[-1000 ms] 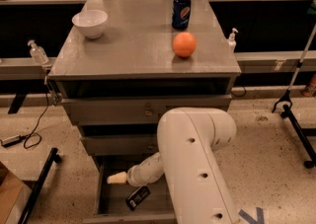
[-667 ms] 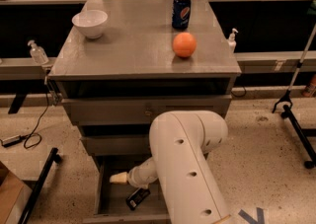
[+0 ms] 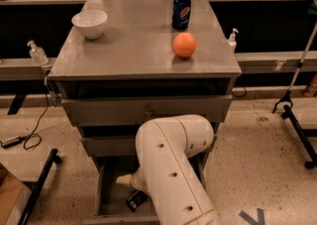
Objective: Pick rxbar chocolate from bottom drawer and place on counter
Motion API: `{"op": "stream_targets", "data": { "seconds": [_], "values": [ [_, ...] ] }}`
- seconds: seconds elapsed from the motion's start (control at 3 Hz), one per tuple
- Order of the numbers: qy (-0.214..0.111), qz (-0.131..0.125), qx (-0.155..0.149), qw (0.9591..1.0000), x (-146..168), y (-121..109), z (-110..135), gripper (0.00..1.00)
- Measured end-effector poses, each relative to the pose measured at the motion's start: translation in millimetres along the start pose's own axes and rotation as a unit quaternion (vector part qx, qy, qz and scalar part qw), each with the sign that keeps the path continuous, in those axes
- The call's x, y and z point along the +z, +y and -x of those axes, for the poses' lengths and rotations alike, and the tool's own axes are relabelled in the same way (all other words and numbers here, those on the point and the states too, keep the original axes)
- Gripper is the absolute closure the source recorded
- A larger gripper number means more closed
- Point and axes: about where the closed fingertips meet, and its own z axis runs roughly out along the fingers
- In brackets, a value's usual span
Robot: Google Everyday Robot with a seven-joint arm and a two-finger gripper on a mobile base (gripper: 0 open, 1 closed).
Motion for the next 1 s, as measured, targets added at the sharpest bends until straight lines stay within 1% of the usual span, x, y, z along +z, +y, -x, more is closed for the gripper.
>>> {"op": "stream_targets", "data": {
  "seconds": [0.33, 0.67, 1.0],
  "values": [
    [0.012, -0.015, 0.043, 0.9989, 22.3, -16.5, -0.2, 0.15],
    [0.014, -0.023, 0.064, 0.9976, 29.9, -21.4, 1.6, 0.46],
    [0.014, -0.023, 0.064, 0.9976, 26.8, -20.2, 1.7, 0.69]
  ]
}}
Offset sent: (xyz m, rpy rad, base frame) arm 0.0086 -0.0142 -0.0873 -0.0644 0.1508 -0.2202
